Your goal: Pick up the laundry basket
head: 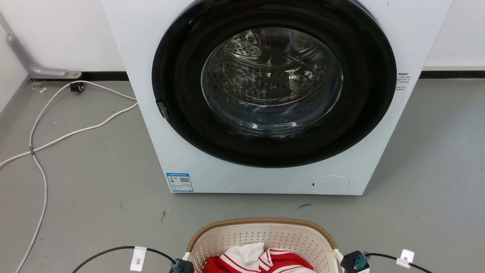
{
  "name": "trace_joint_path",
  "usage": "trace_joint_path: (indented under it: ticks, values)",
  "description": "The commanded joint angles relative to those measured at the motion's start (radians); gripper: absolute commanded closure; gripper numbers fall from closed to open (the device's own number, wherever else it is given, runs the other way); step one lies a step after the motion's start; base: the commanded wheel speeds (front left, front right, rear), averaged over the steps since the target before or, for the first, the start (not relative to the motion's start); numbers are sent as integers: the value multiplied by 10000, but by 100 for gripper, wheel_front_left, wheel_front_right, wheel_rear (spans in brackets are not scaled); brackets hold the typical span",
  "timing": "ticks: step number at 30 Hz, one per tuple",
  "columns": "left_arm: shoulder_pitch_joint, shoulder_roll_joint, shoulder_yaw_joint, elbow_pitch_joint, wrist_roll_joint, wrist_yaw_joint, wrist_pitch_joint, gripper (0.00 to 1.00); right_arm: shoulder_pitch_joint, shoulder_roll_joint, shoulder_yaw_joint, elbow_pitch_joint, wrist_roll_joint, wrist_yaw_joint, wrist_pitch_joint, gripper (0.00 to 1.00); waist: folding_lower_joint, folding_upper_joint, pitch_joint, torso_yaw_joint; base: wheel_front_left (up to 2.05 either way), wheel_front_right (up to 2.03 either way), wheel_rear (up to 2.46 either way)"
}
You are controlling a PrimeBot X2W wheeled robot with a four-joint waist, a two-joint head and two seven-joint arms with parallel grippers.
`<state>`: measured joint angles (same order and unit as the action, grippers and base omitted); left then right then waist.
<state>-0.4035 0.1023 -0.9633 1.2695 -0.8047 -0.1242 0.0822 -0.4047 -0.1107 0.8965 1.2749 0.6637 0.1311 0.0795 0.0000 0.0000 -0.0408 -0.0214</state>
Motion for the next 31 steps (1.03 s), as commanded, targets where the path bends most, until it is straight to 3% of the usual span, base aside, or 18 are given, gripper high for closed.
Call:
trace_joint_path:
  ticks: [1,31]
  values:
    - [-190,78,-57,-15,2,-105,-97,100,-85,-92,71,70,18,-7,-22,100,0,0,-1,-1,0,0,0]
    - [-242,62,-718,37,-599,-105,-220,100,-96,-181,658,134,585,-7,-70,100,0,0,-25,46,0,0,0]
